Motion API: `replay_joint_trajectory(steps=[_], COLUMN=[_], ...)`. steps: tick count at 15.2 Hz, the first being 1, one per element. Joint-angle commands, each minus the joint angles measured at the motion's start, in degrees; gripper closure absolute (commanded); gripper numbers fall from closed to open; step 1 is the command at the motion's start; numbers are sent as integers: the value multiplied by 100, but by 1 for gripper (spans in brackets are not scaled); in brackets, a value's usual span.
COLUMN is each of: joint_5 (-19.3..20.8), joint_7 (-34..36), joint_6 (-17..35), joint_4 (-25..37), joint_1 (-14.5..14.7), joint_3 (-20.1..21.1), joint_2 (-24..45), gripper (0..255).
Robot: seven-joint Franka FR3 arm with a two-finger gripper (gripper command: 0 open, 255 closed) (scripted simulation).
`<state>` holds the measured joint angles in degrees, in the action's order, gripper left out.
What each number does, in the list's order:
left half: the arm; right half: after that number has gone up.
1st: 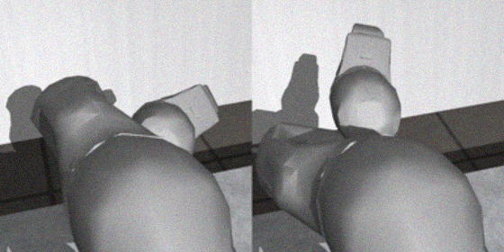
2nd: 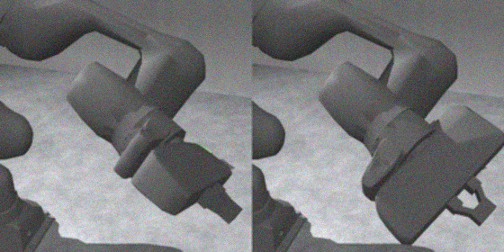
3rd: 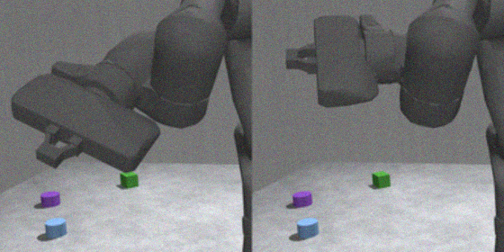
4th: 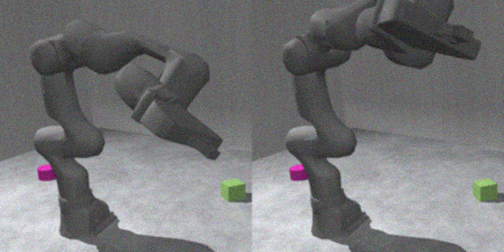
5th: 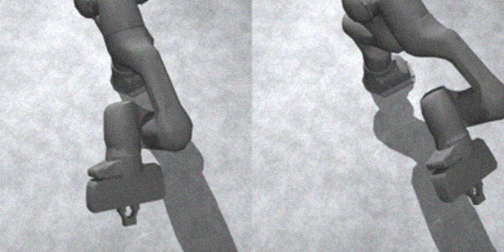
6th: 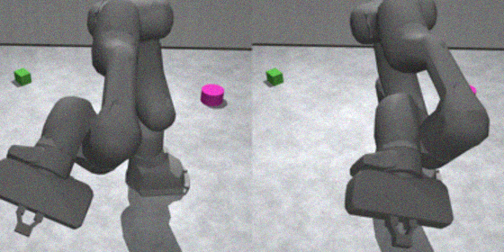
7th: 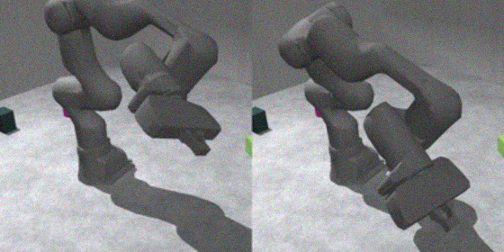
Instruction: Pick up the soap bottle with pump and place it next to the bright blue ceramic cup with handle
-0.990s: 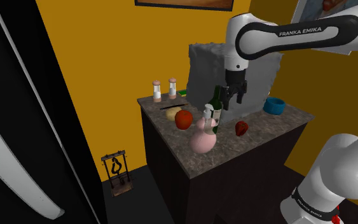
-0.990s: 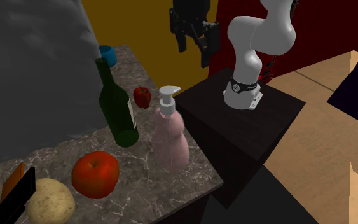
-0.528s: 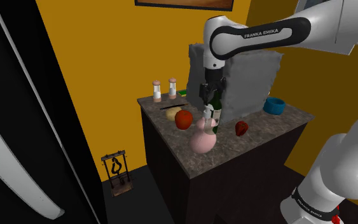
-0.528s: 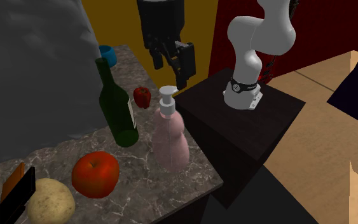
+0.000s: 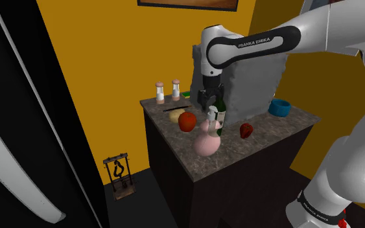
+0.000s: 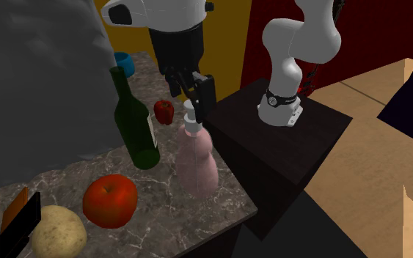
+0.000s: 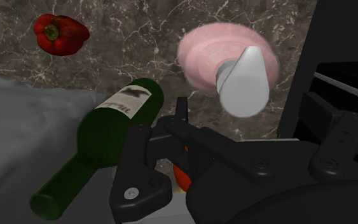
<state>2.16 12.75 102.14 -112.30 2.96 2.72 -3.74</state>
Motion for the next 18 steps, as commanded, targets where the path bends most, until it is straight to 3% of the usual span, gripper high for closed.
replay_joint_trajectory(steps=[1, 9, 10, 18], joint_5=[2, 2, 2, 2], joint_7=[1, 1, 1, 1], joint_6=[204, 203, 203, 203], joint_4=[-208, -207, -207, -207], joint_1=[-4, -3, -3, -4], joint_3=[-4, -4, -4, -4], joint_2=[-7, -7, -7, -6], gripper=[0, 0, 255, 255])
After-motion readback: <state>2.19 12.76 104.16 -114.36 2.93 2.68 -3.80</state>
